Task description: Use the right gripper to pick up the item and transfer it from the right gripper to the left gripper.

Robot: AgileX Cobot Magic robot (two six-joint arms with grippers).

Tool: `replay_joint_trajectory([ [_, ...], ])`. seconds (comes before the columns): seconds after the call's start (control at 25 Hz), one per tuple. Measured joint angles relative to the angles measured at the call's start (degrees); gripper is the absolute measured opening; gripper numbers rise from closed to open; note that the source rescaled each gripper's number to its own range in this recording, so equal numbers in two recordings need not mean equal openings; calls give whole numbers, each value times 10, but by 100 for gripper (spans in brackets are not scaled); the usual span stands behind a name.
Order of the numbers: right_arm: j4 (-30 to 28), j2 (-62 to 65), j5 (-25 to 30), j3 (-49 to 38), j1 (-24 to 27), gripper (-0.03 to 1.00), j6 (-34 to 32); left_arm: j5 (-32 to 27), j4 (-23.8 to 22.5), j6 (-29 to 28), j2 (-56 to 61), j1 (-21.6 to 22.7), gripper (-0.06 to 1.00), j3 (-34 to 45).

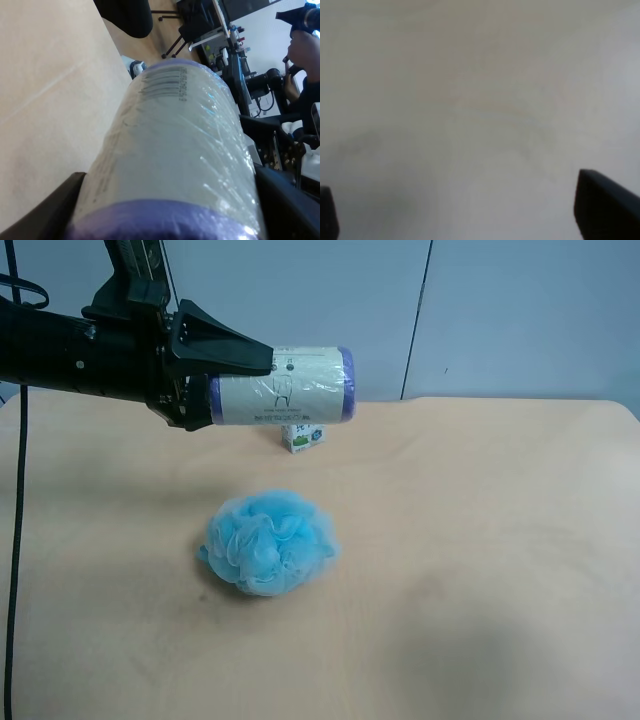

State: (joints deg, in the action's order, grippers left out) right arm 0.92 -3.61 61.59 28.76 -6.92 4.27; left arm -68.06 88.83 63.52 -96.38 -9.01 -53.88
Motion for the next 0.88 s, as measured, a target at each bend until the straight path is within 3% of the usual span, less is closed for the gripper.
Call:
replay_joint_trajectory([
  [0.24, -9, 37, 0, 0, 56, 77, -10, -1, -21, -1, 0, 0, 1, 0],
  [0.64, -9, 37, 0, 0, 59, 77, -13, 15, -63, -14, 0, 0, 1, 0],
  [0.88, -9, 37, 0, 0, 57, 77, -13, 107, -196, -89, 0, 1, 0, -15],
])
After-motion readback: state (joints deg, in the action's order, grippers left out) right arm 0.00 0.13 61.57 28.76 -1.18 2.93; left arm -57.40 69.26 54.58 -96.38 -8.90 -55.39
